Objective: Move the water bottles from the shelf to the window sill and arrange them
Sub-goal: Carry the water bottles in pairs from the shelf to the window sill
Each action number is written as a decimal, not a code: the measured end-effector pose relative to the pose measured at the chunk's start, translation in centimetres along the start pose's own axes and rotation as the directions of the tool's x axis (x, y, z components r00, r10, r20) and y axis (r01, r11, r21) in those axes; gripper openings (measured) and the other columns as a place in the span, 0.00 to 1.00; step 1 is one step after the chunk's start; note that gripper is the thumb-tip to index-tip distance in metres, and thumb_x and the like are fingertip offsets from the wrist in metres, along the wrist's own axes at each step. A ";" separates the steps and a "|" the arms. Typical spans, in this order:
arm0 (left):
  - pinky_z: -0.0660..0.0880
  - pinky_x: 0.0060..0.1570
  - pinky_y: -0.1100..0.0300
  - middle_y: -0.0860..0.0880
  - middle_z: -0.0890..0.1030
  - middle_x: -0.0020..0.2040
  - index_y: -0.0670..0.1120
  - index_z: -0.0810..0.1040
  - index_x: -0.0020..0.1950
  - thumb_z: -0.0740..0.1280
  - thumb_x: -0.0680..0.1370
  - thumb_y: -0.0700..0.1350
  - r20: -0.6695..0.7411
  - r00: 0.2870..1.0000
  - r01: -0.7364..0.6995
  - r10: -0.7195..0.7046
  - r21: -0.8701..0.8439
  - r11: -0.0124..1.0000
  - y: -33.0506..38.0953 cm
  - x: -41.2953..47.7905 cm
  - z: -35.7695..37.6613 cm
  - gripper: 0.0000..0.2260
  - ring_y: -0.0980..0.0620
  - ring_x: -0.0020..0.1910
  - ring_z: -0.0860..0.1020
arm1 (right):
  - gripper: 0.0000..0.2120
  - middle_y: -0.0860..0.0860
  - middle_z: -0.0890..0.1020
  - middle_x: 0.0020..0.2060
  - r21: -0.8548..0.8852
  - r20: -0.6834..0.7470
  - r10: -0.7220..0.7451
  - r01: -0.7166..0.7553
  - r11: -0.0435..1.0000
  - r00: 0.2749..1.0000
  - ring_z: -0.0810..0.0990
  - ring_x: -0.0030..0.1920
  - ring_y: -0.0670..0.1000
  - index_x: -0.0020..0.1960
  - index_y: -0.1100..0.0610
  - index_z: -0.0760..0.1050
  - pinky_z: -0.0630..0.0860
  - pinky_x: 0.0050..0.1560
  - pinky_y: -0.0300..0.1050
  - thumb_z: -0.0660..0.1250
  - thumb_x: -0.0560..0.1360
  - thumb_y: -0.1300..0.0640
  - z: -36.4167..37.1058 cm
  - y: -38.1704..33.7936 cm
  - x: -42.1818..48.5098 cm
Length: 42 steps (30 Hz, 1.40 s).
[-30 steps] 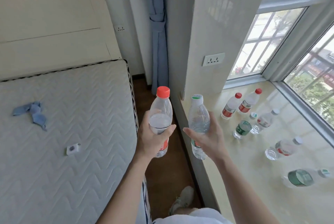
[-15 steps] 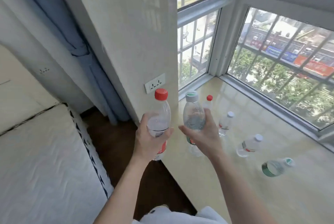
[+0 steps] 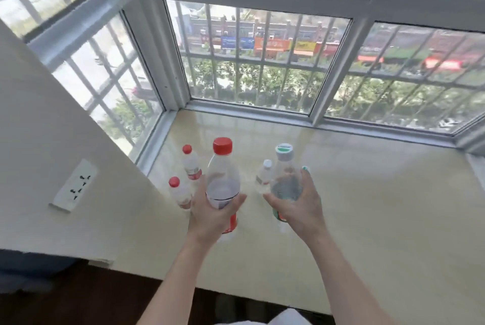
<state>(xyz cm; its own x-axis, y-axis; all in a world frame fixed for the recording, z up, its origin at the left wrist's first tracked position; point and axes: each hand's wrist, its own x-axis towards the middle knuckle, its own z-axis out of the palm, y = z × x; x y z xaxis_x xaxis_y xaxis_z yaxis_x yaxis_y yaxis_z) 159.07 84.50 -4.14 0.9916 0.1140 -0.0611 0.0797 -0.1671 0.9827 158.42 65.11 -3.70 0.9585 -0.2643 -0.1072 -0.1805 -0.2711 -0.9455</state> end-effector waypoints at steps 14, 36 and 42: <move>0.75 0.34 0.69 0.62 0.79 0.34 0.49 0.73 0.54 0.80 0.65 0.36 0.274 0.950 0.159 -0.151 -0.007 0.987 -7.5 1.2 8.5 0.24 0.63 0.32 0.77 | 0.23 0.42 0.80 0.40 0.134 -0.229 0.218 -0.191 0.972 0.949 0.79 0.38 0.40 0.49 0.47 0.73 0.75 0.37 0.33 0.83 0.63 0.57 -3.1 11.6 -0.5; 0.80 0.49 0.45 0.49 0.83 0.46 0.47 0.76 0.53 0.82 0.58 0.61 0.221 0.951 0.178 -0.216 0.180 0.967 -28.9 9.0 15.5 0.32 0.45 0.49 0.82 | 0.34 0.38 0.80 0.50 -0.014 -0.215 0.165 -0.172 0.985 0.963 0.79 0.53 0.44 0.60 0.46 0.71 0.78 0.53 0.44 0.85 0.60 0.49 2.4 31.1 9.1; 0.73 0.48 0.70 0.57 0.80 0.46 0.60 0.72 0.50 0.84 0.58 0.50 0.196 0.969 0.113 -0.151 0.190 0.975 -28.7 8.3 15.4 0.28 0.61 0.48 0.78 | 0.34 0.35 0.78 0.45 -0.097 -0.249 0.165 -0.194 0.976 0.955 0.78 0.49 0.46 0.60 0.52 0.72 0.78 0.54 0.50 0.85 0.59 0.51 2.3 31.8 8.6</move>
<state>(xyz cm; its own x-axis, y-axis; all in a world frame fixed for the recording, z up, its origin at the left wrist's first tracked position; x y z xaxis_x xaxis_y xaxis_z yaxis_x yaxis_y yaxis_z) 166.61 75.19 -35.55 0.9688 -0.0560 -0.2415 0.2094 -0.3365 0.9181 161.46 56.32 -35.36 0.8303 -0.5270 -0.1814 -0.3833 -0.3035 -0.8723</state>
